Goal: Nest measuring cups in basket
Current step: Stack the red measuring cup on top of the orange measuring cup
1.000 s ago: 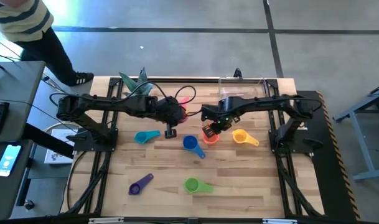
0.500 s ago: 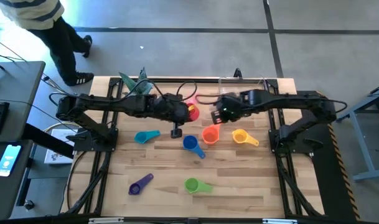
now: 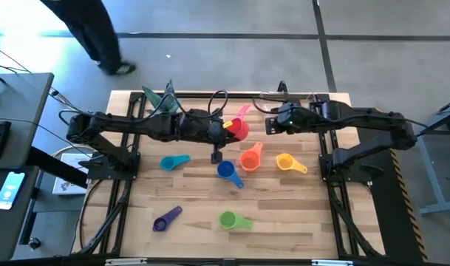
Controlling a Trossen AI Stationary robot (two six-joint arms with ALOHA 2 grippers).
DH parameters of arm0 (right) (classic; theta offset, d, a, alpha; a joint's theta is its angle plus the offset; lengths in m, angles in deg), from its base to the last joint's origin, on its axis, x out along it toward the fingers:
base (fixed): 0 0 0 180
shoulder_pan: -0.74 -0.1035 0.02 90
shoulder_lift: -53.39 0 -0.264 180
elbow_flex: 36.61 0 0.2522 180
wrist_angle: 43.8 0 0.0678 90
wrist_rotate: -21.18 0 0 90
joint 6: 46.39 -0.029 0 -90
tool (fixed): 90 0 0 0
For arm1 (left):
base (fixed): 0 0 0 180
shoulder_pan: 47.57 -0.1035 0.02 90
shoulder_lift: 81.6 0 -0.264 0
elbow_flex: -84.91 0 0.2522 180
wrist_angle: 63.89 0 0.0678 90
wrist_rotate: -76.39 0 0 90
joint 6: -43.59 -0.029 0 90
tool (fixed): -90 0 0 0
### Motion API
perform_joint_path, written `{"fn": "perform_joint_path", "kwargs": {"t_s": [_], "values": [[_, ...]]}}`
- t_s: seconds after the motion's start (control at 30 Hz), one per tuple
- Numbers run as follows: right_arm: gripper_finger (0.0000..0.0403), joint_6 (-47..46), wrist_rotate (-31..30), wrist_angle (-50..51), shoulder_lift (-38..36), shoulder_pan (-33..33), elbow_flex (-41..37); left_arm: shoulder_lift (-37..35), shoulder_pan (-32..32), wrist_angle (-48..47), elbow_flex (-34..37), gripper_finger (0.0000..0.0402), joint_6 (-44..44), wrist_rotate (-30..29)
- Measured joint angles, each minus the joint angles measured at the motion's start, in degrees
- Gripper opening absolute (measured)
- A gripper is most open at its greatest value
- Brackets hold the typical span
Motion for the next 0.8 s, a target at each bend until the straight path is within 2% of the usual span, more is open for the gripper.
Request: {"fn": "perform_joint_path", "kwargs": {"t_s": [0.17,0.8], "values": [[0.0102,0.3,0.0,0.1,0.5,0.0,0.0,1.9,0.3,4.1,0.0,0.0022,0.0,0.2],[0.0102,0.0,-1.3,3.2,0.8,0.0,0.0,14.8,3.4,5.4,0.0,0.0023,-4.9,2.5]]}}
